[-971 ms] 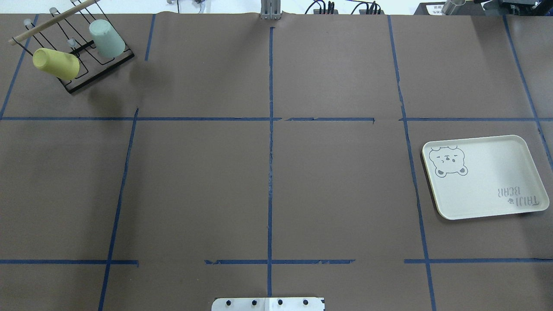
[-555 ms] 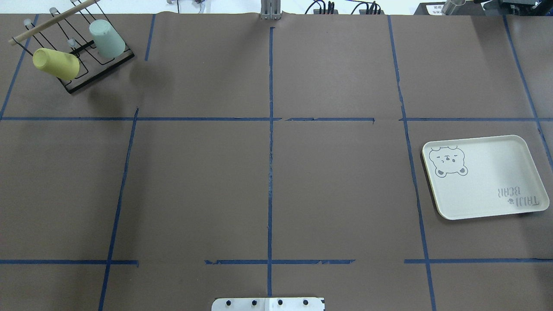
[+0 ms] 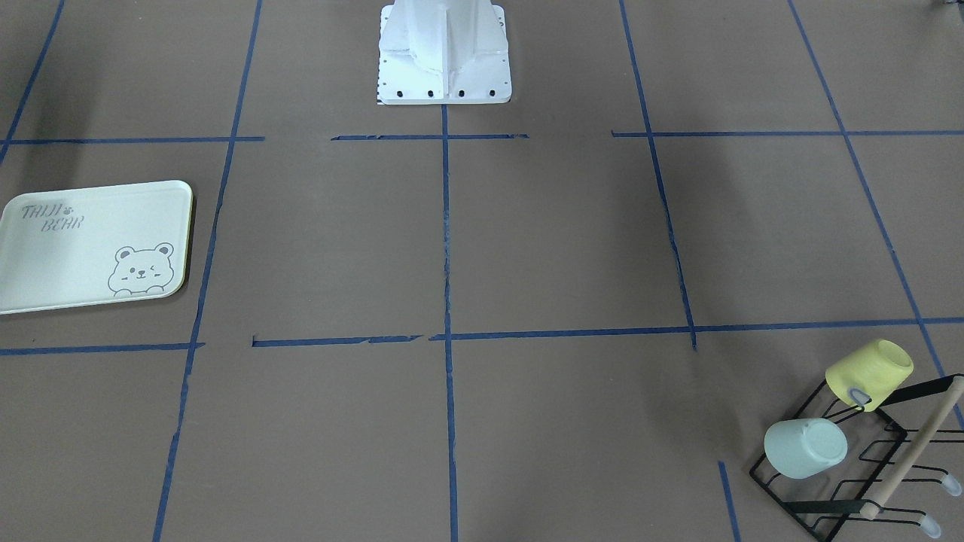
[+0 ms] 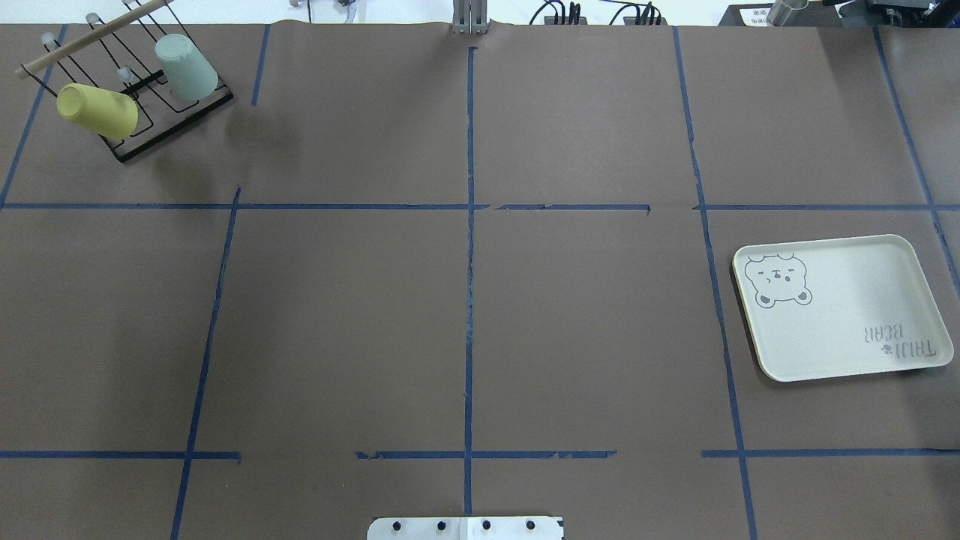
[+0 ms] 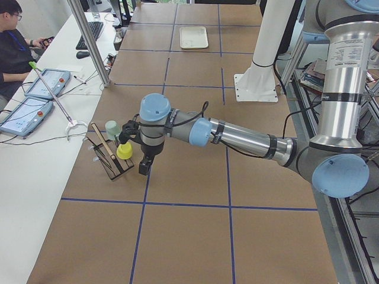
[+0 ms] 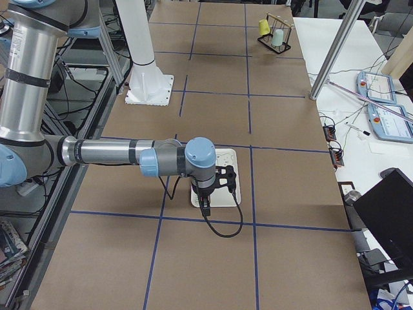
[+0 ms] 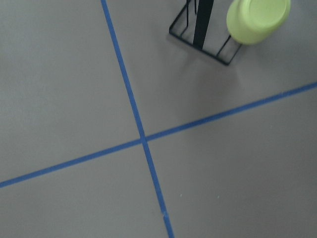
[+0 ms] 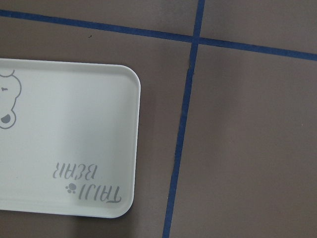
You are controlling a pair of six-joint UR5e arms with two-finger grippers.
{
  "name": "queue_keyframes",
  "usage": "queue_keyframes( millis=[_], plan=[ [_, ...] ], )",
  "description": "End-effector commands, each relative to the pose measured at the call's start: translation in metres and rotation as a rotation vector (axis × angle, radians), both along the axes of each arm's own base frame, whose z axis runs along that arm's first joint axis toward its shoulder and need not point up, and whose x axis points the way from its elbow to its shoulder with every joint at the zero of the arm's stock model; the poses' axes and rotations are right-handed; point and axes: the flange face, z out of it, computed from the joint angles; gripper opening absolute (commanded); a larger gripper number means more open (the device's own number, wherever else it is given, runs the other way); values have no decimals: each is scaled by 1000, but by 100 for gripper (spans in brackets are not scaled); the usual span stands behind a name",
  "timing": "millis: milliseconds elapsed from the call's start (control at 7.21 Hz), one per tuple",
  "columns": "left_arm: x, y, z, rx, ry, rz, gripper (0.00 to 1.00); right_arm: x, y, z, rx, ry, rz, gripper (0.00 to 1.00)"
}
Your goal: Left arm grabs green cup and hands to right arm on tray
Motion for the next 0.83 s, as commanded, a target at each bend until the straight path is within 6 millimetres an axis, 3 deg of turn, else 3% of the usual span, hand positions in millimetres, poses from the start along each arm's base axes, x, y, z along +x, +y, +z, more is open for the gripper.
queue_keyframes(
  millis=[0, 139, 277, 416, 555, 693],
  plan=[
    [57, -41, -67, -6, 51, -29, 100, 0, 0, -1, 1, 0, 1, 100],
    [112, -57, -100, -16, 75, 3, 100, 0, 0, 0, -1, 0, 1, 100],
    [133, -77, -121, -71, 99, -51, 100, 0, 0, 0, -1, 0, 0, 100],
    [171, -93, -152, -69, 76, -88, 100, 0, 0, 1, -3, 0, 0, 100],
    [200, -118, -163, -69, 20, -143, 100, 0, 0, 2, -4, 2, 0, 100],
    [216, -152, -160, -46, -11, -166, 100, 0, 0, 2, -4, 2, 0, 100]
  ],
)
